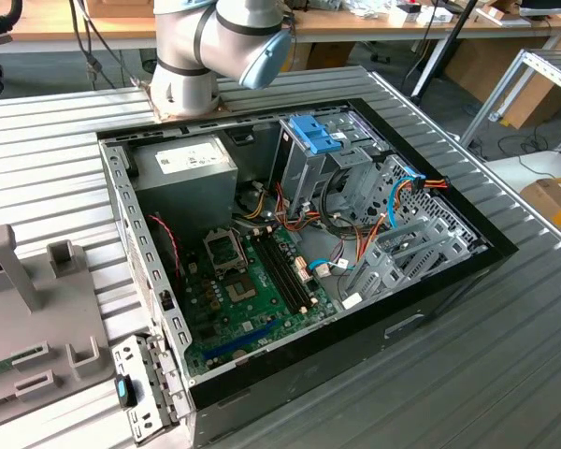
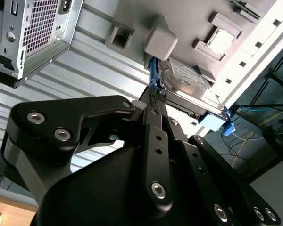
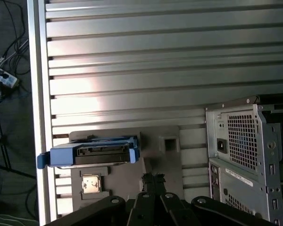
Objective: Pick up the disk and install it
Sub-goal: 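Reach for the disk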
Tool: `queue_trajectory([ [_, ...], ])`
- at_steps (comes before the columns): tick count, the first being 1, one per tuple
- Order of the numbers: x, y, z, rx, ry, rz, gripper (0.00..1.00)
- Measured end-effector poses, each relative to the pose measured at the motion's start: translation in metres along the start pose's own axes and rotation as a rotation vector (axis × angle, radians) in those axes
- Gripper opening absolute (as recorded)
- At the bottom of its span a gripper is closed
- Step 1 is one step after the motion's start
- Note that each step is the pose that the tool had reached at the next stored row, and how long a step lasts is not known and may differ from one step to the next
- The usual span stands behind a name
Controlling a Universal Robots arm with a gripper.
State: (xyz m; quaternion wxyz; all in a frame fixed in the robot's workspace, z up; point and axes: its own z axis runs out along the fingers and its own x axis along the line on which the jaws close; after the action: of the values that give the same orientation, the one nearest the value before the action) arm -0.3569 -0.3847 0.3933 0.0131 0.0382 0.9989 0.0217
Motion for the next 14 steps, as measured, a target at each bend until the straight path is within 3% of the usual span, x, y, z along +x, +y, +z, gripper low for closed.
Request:
queue_trajectory([
  [4,0.0022,0.0041,0.0001,0.0,0.0,0.0,0.11],
  [10,0.0025,0.0045,0.0001,0.0,0.0,0.0,0.11],
  [14,0.0123,0.0037,-0.0002,0.0001,0.0001,0.0,0.11],
])
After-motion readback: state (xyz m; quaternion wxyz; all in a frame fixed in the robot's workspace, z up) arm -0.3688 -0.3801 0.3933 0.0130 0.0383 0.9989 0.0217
